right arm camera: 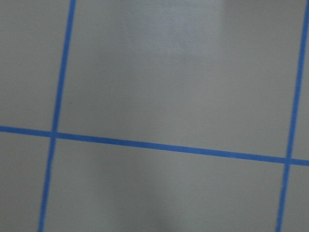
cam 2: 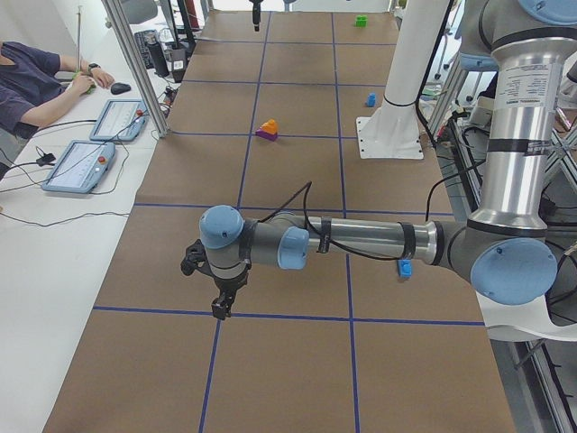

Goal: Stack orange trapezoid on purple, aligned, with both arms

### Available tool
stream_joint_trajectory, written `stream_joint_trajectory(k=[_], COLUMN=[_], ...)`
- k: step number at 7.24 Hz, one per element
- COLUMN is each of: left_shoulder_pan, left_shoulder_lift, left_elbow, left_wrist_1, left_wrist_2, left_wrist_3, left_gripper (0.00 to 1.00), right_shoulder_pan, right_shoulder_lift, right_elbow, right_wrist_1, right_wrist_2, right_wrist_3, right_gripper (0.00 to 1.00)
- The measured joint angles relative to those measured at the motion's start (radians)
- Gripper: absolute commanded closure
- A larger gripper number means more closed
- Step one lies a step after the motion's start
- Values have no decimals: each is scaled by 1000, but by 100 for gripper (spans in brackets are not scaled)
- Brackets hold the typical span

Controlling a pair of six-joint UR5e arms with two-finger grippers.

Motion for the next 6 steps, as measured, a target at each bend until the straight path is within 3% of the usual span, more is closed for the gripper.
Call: stream_joint_trajectory(k=[2,6], left_shoulder_pan=[-7,-10], left_shoulder_lift=[-4,-22], left_elbow=[-13,-38], left_wrist_1=[15,93], left_wrist_2=[1,4], left_wrist_3=[-8,-8], left_gripper=[0,0], right_shoulder_pan=[75,202], right_shoulder_lift=[-81,-197], right_elbow=[-13,-103], right_wrist_1=[7,75], right_wrist_2=[1,46], right_wrist_3=[-122,-188], right_gripper=[0,0])
